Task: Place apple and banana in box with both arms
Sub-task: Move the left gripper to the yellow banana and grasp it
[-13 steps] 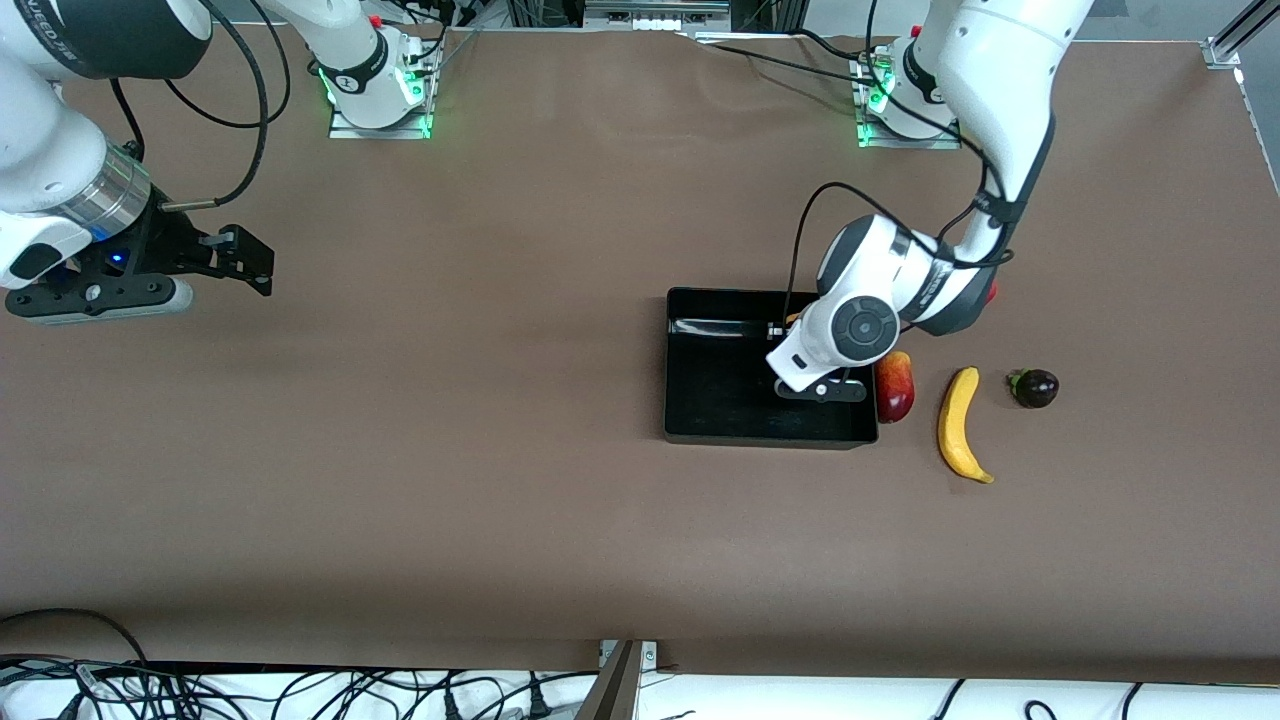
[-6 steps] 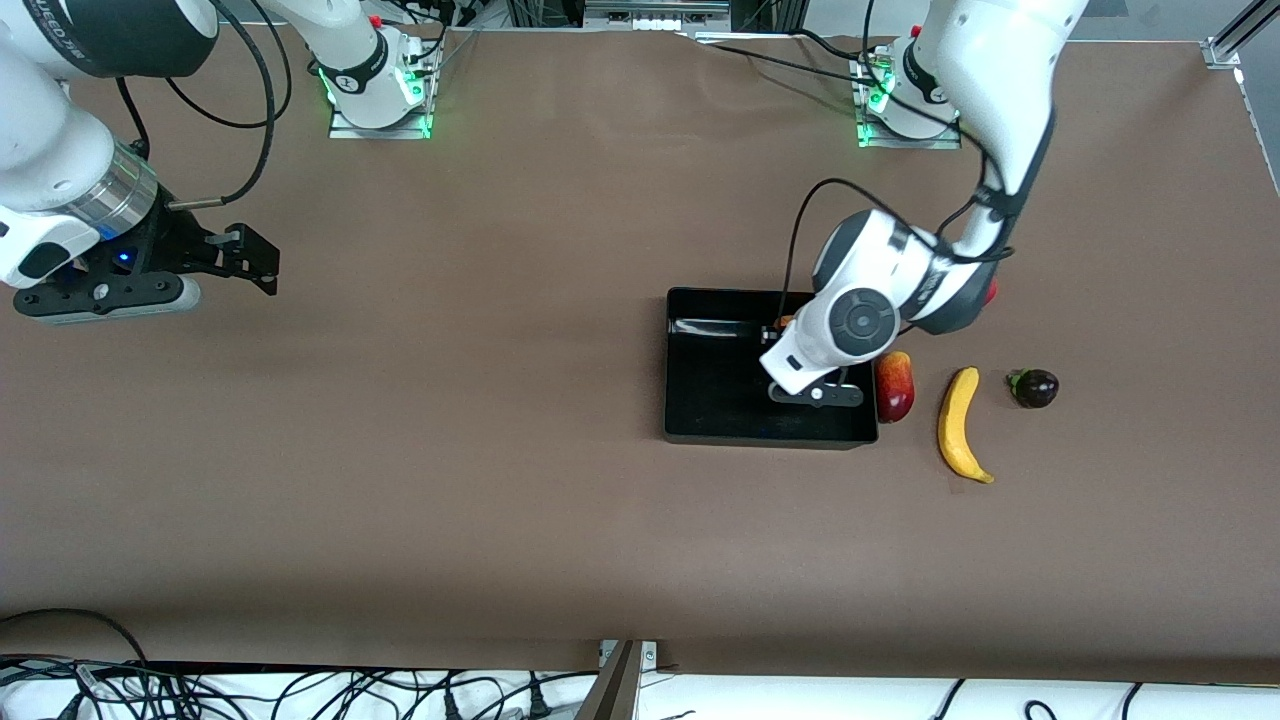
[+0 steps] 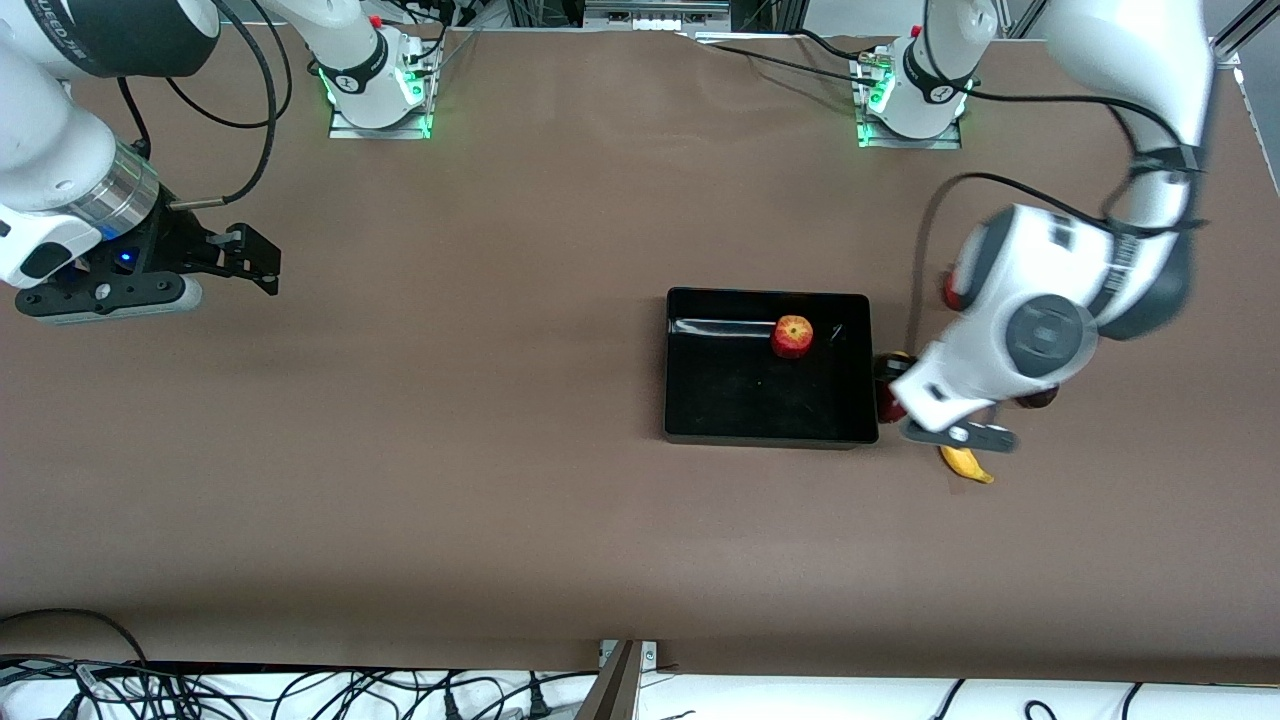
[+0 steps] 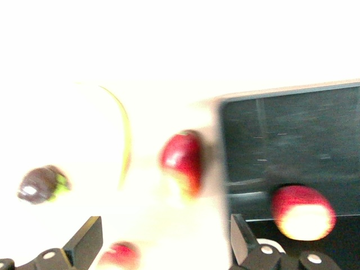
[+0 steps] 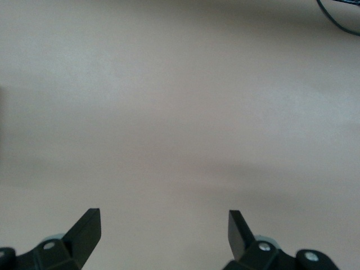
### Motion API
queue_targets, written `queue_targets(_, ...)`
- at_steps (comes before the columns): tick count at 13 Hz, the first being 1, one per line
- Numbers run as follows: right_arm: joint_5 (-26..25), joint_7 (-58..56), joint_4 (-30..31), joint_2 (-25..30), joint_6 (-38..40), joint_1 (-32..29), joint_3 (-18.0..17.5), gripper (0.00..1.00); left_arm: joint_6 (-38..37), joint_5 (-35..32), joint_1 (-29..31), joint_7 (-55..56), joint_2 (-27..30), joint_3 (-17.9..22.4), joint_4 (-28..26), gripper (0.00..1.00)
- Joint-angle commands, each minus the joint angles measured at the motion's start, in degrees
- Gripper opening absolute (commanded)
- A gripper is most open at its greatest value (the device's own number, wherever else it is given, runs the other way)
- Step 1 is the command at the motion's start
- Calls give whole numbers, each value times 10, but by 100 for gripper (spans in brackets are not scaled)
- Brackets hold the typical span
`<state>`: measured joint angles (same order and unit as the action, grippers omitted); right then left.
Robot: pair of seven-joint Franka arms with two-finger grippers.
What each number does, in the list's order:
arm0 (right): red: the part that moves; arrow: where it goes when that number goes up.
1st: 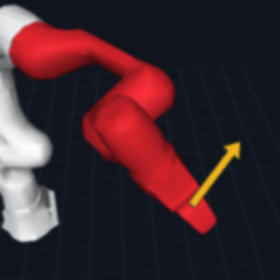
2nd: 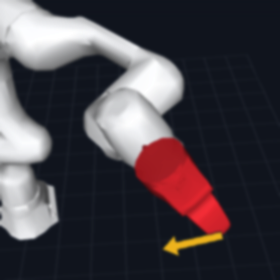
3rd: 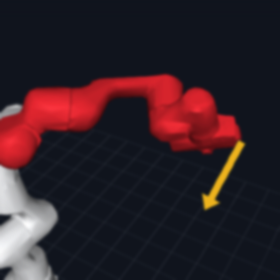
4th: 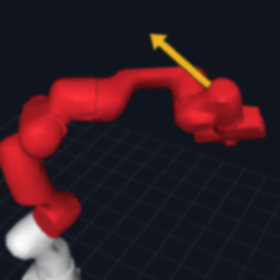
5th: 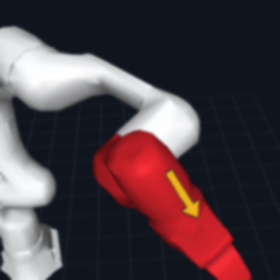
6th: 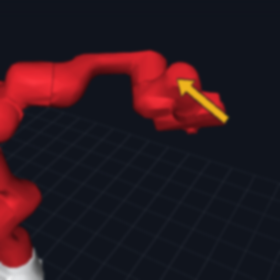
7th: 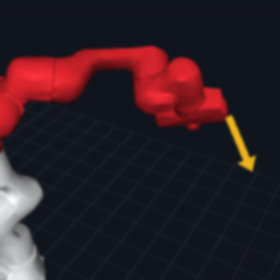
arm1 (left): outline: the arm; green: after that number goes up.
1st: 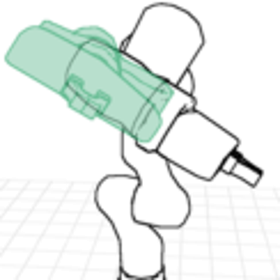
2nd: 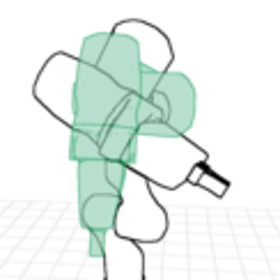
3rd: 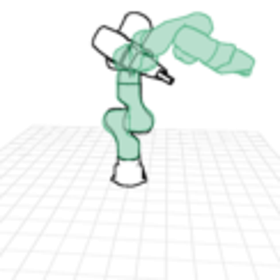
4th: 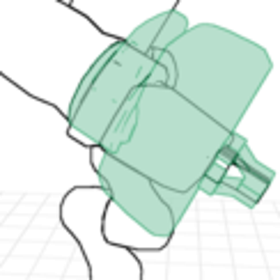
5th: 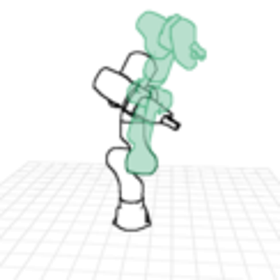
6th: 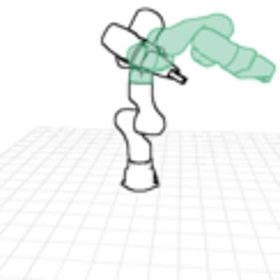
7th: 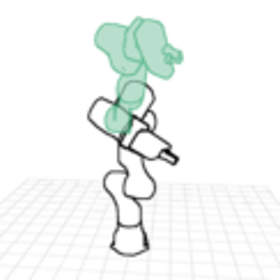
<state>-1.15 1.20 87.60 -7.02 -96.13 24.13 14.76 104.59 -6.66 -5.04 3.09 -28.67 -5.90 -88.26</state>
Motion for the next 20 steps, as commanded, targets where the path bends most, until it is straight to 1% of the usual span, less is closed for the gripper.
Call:
queue_targets(1,-3,-1,-11,-4,-3,1,-1,100,44,-3,54,-103,-56,-10,3,100)
queue_targets(3,-3,-1,-11,-4,-4,1,-1,100,102,-4,64,-132,-74,-11,-23,100)
queue_targets(5,-3,-1,-11,-4,-3,1,-1,100,177,-7,80,-149,-97,-11,-56,100)
queue_targets(7,-3,-1,-11,-4,-3,1,-1,100,203,-8,92,-162,-117,-11,-61,100)
queue_targets(8,-3,-1,-11,-4,-4,1,-1,100,202,-7,92,-164,-118,-11,-61,80)
queue_targets(9,-3,-1,-11,-4,-3,1,0,100,197,-8,90,-163,-118,-11,-62,38)
queue_targets(10,-3,-1,-11,-4,-4,1,0,100,197,-8,90,-162,-118,-11,-67,14)
queue_targets(11,-3,-1,-11,-4,-3,1,0,100,197,-8,89,-162,-118,-11,-66,0)
queue_targets(13,-3,-1,-11,-4,-4,1,0,100,196,-9,89,-157,-113,-11,-60,0)
queue_targets(15,-3,-1,-11,-4,-4,1,0,100,157,-10,85,-154,-90,-13,-40,0)
queue_targets(16,-3,-1,-11,-4,-4,1,0,100,116,-11,82,-153,-77,-16,-14,0)
queue_targets(18,-3,-1,-11,-4,-4,1,0,100,-14,-10,42,-150,-71,-16,78,0)
queue_targets(19,-3,-1,-11,-4,-4,1,0,100,-71,-3,19,-133,-71,-16,118,0)
queue_targets(20,-3,-1,-11,-4,-4,0,0,100,-108,-1,-1,-95,-71,-16,143,0)
